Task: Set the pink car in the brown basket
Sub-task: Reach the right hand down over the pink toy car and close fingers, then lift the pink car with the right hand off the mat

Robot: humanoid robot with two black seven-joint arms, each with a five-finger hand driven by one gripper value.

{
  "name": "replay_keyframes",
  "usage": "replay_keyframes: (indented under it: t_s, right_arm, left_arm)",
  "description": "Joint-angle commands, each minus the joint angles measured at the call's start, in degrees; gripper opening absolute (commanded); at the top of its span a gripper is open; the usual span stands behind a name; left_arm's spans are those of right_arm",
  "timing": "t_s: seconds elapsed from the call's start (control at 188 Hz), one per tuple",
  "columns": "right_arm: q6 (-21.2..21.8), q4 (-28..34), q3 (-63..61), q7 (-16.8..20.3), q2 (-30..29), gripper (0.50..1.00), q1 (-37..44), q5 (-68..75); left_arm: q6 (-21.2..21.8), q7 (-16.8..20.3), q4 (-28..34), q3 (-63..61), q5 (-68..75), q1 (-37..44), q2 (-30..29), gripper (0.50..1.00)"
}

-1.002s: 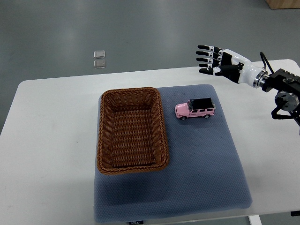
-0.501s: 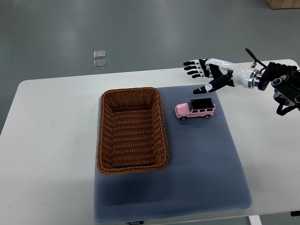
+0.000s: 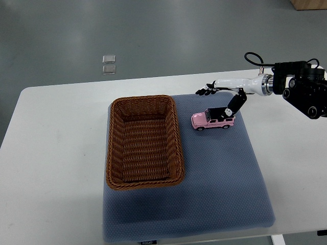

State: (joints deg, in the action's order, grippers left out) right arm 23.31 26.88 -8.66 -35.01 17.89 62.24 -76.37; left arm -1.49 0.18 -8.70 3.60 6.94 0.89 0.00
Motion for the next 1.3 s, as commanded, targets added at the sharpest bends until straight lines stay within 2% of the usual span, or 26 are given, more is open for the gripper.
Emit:
replay_keyframes:
  t_s: [0.0,0.277,0.544,0.634,0.746,0.8,1.045,1.296]
  right_arm:
    - [-2.7,-0.1,2.9,0.0,-0.7,0.917,0.1,-0.1]
    - [-3.7,-0.2,3.1,0.0,-1.6,0.917,-0.9,-0.1]
    - [-7.6,-1.2,6.7,0.0,-3.3,0.901,-1.7,0.0]
    - [-7.8,-1.7,6.8,0.0,-3.6,0.830,-1.7,0.0]
    - [-7.8,-1.7,7.5,0.0,-3.6,0.793,-1.7,0.0]
    - [-7.8,-1.7,8.0,0.0,-3.6,0.756,-1.7,0.0]
    - [-7.8,-2.2,8.2,0.0,-3.6,0.695,-1.9,0.0]
    - [-7.8,-2.2,8.1,0.0,-2.9,0.697,-1.4,0.0]
  left_arm:
    - [0.0,0.0,0.0,0.0,0.0,0.0,0.0,1.000]
    - [0.0,0.0,0.0,0.0,0.0,0.0,0.0,1.000]
    - [0.0,0.0,0.0,0.0,0.0,0.0,0.0,1.000]
    - [0.0,0.0,0.0,0.0,0.0,0.0,0.0,1.000]
    - [0.0,0.0,0.0,0.0,0.0,0.0,0.0,1.000]
    - [0.0,0.0,0.0,0.0,0.0,0.0,0.0,1.000]
    - [0.0,0.0,0.0,0.0,0.0,0.0,0.0,1.000]
    - [0.0,0.0,0.0,0.0,0.0,0.0,0.0,1.000]
